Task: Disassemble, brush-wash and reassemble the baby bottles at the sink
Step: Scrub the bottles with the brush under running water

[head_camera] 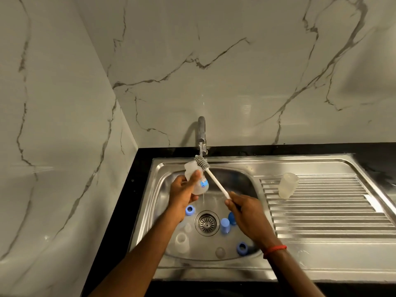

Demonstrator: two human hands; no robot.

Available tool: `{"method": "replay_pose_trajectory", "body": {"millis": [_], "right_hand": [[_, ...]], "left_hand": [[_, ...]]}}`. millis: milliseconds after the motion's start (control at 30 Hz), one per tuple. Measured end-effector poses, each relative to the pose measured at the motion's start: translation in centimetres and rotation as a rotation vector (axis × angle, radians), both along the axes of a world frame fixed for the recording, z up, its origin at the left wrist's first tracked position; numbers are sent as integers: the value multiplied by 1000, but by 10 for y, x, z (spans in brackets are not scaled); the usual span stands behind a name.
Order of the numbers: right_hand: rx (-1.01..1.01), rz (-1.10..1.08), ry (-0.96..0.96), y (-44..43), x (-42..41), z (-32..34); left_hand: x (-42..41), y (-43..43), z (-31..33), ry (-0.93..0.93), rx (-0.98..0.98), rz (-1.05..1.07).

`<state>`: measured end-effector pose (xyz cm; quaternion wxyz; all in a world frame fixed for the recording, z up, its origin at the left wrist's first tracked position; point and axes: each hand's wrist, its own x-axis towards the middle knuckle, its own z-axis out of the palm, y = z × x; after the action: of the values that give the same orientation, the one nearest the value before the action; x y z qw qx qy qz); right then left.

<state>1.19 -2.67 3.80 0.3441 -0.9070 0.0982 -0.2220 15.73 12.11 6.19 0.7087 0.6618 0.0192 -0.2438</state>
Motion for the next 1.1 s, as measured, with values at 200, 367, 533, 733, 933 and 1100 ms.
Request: {"method": "replay_pose_trajectory", "body": {"millis": [200, 367, 533, 733, 933, 1100], "right_hand": [[24, 44, 33, 1, -4, -11], [220, -125, 128, -14, -12, -26], [373, -216, 155, -13, -8, -37], [396, -238, 104, -10, -3, -42], [459, -269, 169, -14, 7, -62], [480, -276, 193, -13, 14, -69]], "left_hand": [[13, -7, -6, 125, -153, 86], [30, -12, -11, 131, -147, 85], [51, -32, -16, -27, -10, 1], [74, -55, -35, -303, 231, -112], [86, -53, -41, -472, 361, -130], [95, -48, -44, -652, 448, -242]]}}
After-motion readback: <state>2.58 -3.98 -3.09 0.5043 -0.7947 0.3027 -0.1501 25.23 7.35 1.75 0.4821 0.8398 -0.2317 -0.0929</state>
